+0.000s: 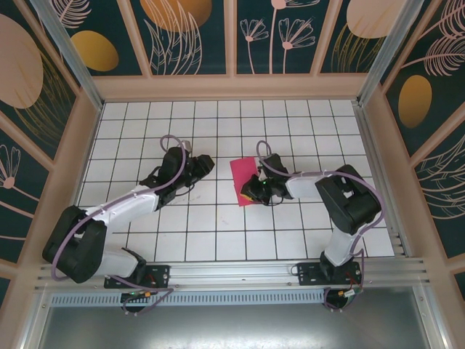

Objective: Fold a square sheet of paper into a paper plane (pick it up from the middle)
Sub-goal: Turn over the paper at the center of the table.

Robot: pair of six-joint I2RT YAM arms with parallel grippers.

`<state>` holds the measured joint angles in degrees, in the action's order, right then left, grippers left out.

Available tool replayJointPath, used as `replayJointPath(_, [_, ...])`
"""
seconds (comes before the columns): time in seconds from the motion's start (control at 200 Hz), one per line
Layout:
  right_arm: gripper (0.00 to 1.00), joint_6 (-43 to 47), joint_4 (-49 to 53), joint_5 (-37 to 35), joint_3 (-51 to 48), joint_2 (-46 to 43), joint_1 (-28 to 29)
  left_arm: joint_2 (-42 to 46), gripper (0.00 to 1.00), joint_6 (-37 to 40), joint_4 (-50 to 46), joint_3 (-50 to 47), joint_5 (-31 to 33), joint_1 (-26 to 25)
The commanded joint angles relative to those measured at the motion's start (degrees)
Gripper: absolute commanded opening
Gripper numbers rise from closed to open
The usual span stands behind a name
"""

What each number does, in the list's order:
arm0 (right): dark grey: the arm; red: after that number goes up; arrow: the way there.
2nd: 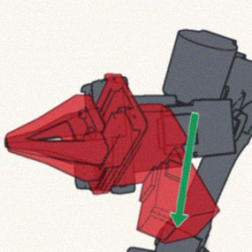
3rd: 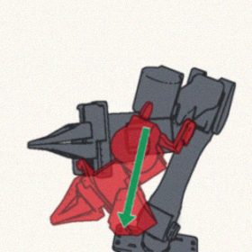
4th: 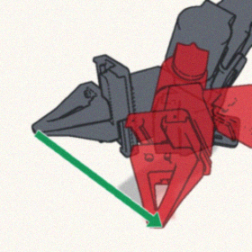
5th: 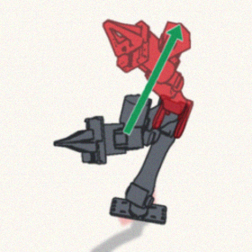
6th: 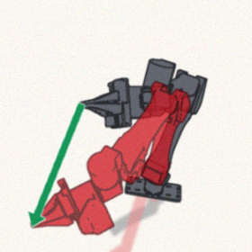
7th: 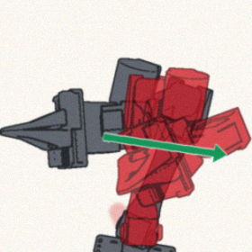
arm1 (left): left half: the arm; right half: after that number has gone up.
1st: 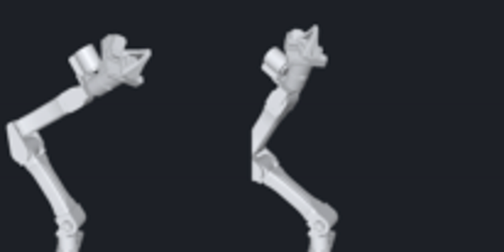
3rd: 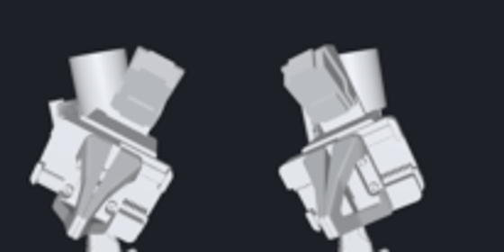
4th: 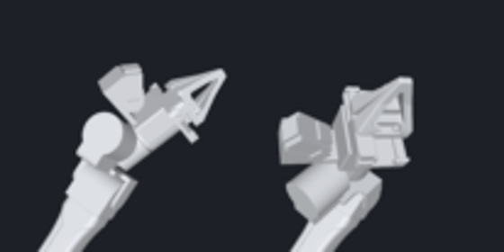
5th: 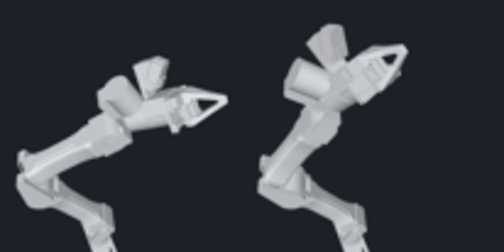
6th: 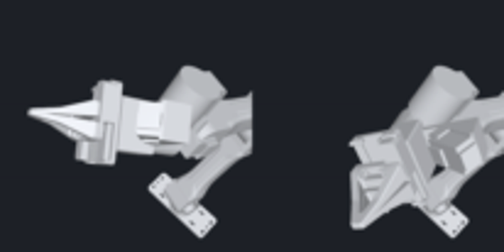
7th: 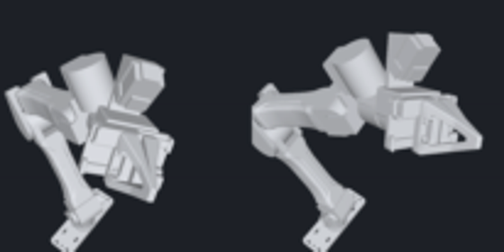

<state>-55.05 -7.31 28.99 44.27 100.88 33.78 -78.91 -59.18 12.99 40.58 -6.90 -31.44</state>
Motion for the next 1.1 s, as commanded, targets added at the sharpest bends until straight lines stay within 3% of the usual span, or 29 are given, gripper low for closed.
replayJointPath(0.0, [0.16, 0.89, 1.12, -3.73, -0.01, -4.9, 0.85, -1.41, 0.37, 1.13, 2.27, 2.34, -3.11, 0.23])
replayJointPath(0.135, [0.19, 4.51, 6.19, -10.75, 0.52, -11.29, -0.3, -4.46, 0.37, 1.56, 2.69, 5.1, -5.64, -0.34])
replayJointPath(0.25, [0.19, 4.24, 7.24, -12.64, -2.11, -14.59, -3.06, -8.2, 0.37, 2.94, 1.61, 9.19, -7.65, -1.35])
replayJointPath(0.67, [0.27, 4.42, 2.3, -7.07, -13.19, -21.0, -13.73, -21.97, 0.35, 4.39, -2.73, 22.32, -11.03, -5.03])
replayJointPath(1.096, [0.33, 12.75, 3.22, -0.77, -10.85, -15.99, -14.4, -31.87, 0.34, 5.22, -5.61, 30.56, -9.76, -5.31])
